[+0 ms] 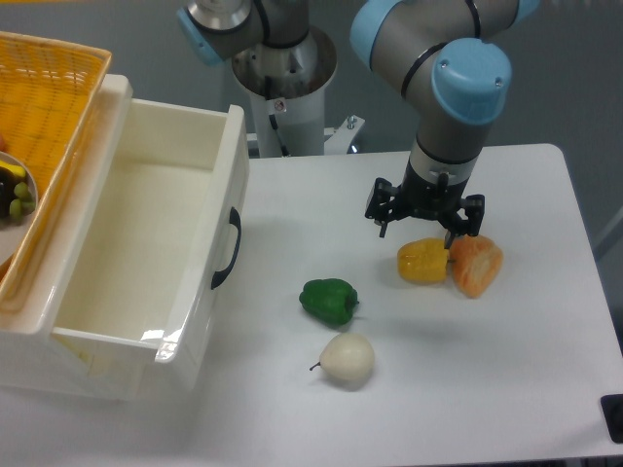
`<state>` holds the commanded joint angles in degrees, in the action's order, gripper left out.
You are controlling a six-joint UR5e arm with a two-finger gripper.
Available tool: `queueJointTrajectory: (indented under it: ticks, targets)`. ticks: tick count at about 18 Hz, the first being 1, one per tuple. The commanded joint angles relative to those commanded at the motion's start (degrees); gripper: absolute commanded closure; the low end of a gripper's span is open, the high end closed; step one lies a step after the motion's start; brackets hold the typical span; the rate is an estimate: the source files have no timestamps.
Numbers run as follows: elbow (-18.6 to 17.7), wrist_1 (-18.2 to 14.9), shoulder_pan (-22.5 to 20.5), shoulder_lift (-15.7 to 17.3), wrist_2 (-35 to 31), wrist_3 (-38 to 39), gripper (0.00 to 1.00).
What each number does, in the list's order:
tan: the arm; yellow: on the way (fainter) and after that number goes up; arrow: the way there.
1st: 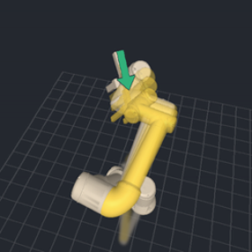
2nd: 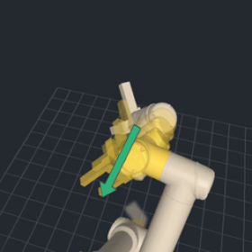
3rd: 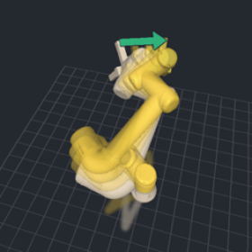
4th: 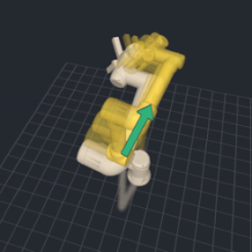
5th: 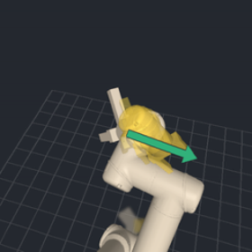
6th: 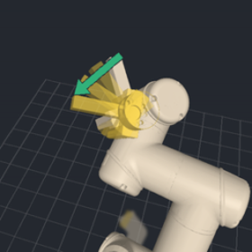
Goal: Pick up the green chilies
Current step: 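Move the open gripper from above the yellow pepper toward the green pepper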
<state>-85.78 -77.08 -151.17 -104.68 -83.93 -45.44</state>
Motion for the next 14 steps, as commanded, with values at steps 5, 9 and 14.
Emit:
queueJointTrajectory:
  ticks: [5,9,14]
  targets:
    - [-0.3,0.1,0.2,-0.1,0.0,0.3,0.00]
    - [-3.3,3.1,0.3,0.4,0.1,0.9,0.00]
    - [-6.4,4.5,0.1,2.0,-0.3,1.3,0.00]
